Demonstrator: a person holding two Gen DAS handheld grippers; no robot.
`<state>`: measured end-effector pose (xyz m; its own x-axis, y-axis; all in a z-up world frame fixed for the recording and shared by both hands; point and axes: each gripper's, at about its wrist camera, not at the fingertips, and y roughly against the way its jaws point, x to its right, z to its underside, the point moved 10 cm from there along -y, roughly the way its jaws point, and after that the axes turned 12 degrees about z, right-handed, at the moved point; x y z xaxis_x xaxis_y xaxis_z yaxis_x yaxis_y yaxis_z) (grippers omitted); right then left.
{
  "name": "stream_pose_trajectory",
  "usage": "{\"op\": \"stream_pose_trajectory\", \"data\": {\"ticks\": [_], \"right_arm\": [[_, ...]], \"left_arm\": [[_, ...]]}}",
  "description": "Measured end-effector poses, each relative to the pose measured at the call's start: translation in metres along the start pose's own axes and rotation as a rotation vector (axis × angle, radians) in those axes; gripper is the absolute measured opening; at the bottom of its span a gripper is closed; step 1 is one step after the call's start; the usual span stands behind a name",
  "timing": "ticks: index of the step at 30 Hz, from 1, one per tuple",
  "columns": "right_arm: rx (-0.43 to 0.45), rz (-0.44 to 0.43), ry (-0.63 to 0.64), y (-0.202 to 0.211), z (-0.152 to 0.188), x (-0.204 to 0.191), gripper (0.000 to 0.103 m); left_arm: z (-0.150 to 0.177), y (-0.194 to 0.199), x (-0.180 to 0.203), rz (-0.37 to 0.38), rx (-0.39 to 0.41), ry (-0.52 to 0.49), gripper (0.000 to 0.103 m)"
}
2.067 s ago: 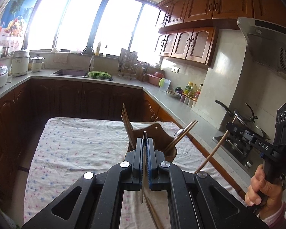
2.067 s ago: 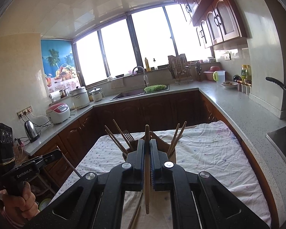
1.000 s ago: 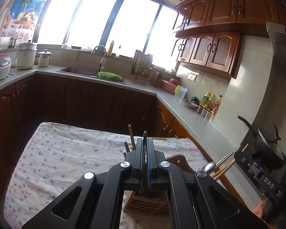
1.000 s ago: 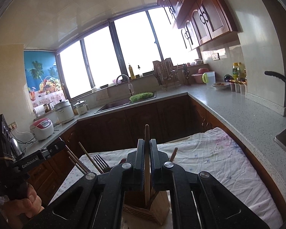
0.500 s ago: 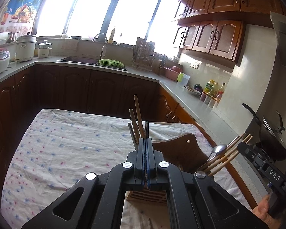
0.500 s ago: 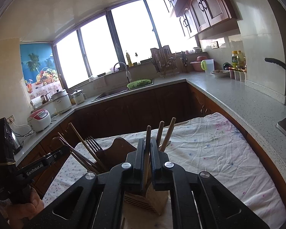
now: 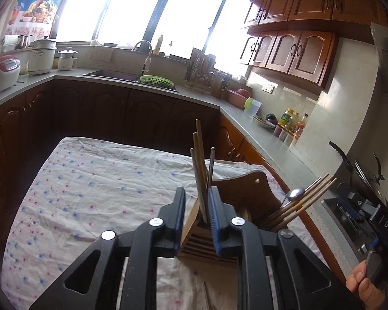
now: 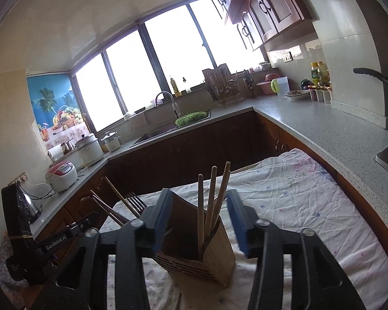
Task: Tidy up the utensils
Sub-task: 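Open both tools to release the chopsticks and withdraw from the holder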
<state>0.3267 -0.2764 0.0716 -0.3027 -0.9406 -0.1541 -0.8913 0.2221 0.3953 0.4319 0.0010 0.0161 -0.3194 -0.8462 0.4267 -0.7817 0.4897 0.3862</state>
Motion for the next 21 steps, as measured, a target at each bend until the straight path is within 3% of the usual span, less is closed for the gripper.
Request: {"op": "stream_pose_trajectory", "data": {"ticks": [2, 4, 8, 21], "right_arm": [[0.015, -0.001, -0.003, 0.008, 0.001, 0.002, 0.064], [0.021, -0.01, -0.009, 0.014, 0.003, 0.004, 0.082], [0.019, -0.008, -0.014, 0.022, 0.013, 0.01, 0.09], [-0.055, 0.003, -0.033, 0.05, 0.066, 0.02, 0.096]], "left_arm": [[0.005, 0.01, -0.002, -0.014, 0.01, 0.004, 0.049], [0.012, 0.02, -0.004, -0.036, 0.011, 0.009, 0.06], [0.027, 0.04, -0.002, -0.047, 0.01, 0.023, 0.074], [0.068, 0.092, 0.001, -0.065, -0.015, 0.038, 0.081]]}}
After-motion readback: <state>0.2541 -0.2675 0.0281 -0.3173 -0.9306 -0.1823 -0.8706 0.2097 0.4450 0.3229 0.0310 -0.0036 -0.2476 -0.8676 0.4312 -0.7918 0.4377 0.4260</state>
